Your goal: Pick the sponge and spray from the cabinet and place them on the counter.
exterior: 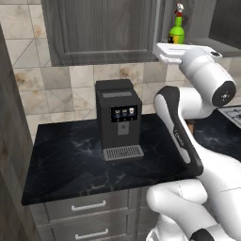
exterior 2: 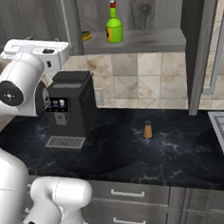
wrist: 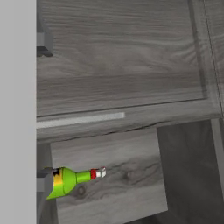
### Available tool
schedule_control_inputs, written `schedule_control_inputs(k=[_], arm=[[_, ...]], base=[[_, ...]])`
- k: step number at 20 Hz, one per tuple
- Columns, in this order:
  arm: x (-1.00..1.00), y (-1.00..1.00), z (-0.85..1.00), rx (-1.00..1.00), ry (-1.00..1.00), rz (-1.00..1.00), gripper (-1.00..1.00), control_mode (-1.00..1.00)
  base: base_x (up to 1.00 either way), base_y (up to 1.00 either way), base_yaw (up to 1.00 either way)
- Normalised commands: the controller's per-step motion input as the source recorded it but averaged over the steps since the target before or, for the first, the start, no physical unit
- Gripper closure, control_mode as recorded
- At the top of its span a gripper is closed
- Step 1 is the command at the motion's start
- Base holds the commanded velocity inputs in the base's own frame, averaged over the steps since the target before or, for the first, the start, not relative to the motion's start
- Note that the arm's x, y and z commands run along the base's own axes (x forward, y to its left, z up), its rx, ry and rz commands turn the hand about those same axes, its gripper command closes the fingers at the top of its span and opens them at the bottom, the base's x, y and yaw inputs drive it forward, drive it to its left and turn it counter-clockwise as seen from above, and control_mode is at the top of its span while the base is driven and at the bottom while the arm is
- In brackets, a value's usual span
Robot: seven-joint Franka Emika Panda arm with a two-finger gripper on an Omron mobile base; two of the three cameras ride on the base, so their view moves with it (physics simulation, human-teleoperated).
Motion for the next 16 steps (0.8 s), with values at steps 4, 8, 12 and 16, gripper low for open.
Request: schedule_control_inputs(k=[4, 8, 12, 16], arm=[[0.42, 0.00, 0.00, 0.00, -0.02, 0.00, -1.00, -1.00], [0.48, 0.00, 0.00, 0.00, 0.00, 0.00, -1.00, -1.00], [0.49, 0.00, 0.00, 0.00, 0.00, 0.00, -1.00, -1.00], [0.50, 0.00, 0.00, 0.00, 0.00, 0.00, -1.00, -1.00]], base=[[0.00, 0.00, 0.00], [0.00, 0.00, 0.00], [0.00, 0.00, 0.00], [0.00, 0.00, 0.00]])
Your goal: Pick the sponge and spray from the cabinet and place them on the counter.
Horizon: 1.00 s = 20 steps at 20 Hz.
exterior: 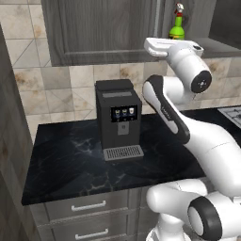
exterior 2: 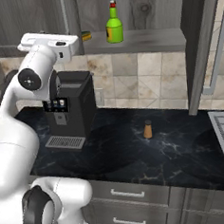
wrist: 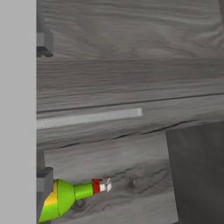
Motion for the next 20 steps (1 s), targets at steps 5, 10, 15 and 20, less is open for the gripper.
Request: schedule_control_inputs(k=[5, 10, 15, 20], arm=[[0.48, 0.00, 0.00, 0.00, 0.00, 0.00, -1.00, -1.00], [0.48, 0.00, 0.00, 0.00, 0.00, 0.00, -1.00, -1.00], [0.50, 0.00, 0.00, 0.00, 0.00, 0.00, -1.00, -1.00], [0.47, 0.00, 0.00, 0.00, 0.00, 0.00, -1.00, -1.00]], base=[[0.00, 0.00, 0.00], [0.00, 0.00, 0.00], [0.00, 0.00, 0.00], [0.00, 0.00, 0.00]])
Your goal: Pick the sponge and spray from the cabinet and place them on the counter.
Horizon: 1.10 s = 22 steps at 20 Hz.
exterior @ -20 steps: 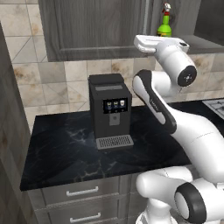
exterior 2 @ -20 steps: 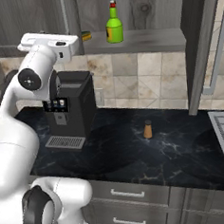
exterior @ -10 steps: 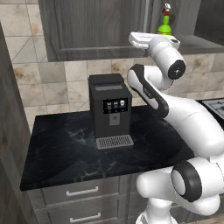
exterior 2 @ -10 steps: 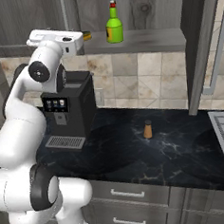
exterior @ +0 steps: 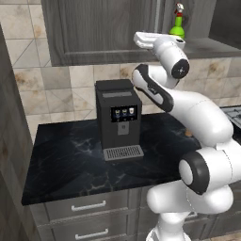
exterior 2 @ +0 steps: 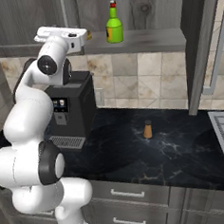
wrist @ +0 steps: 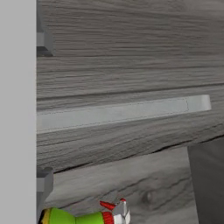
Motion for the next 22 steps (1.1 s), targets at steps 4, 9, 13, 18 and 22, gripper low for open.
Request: schedule_control_inputs(k=[4, 9, 13, 18, 22], arm=[[0.48, 0.00, 0.00, 0.00, 0.00, 0.00, -1.00, -1.00], [0.52, 0.00, -0.01, 0.00, 0.00, 0.00, -1.00, -1.00], [0.59, 0.16, -0.12, 0.00, 0.01, 0.00, 1.00, -1.00], [0.56, 0.12, -0.06, 0.00, 0.06, 0.00, 1.00, -1.00], [0.60, 0.26, -0.20, -0.02, 0.23, 0.00, 1.00, -1.00]], base=[[0.00, 0.00, 0.00], [0.00, 0.00, 0.00], [0.00, 0.00, 0.00], [0.00, 0.00, 0.00], [0.00, 0.00, 0.00]])
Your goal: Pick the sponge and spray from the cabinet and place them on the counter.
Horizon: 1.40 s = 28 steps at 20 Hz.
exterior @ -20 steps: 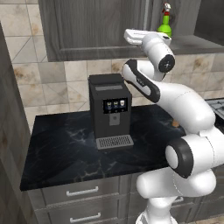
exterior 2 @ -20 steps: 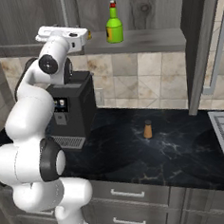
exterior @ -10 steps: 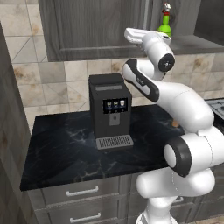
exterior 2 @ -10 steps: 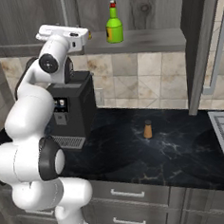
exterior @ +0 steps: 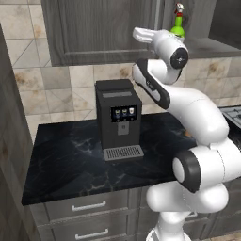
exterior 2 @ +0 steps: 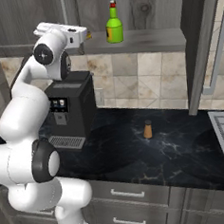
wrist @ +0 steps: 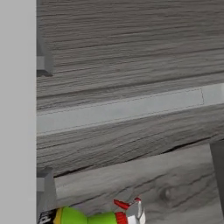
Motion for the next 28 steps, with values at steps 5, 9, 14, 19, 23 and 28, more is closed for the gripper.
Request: schedule_control_inputs(k=[5, 9, 14, 19, 23, 28], arm=[[0.62, 0.29, -0.25, -0.03, 0.35, 0.00, 1.00, -1.00], [0.56, 0.25, -0.27, -0.04, 0.32, 0.00, 1.00, -1.00], [0.30, 0.26, -0.35, -0.05, 0.22, 0.00, 1.00, -1.00], [0.01, 0.49, -0.54, -0.10, 0.04, 0.00, 1.00, -1.00], [-0.11, 0.60, -0.61, -0.13, 0.00, 0.00, 1.00, -1.00], [-0.30, 0.80, -0.59, -0.16, -0.01, -0.03, 1.00, -1.00]], base=[[0.00, 0.00, 0.00], [0.00, 0.00, 0.00], [0.00, 0.00, 0.00], [0.00, 0.00, 0.00], [0.00, 0.00, 0.00], [0.00, 0.00, 0.00]])
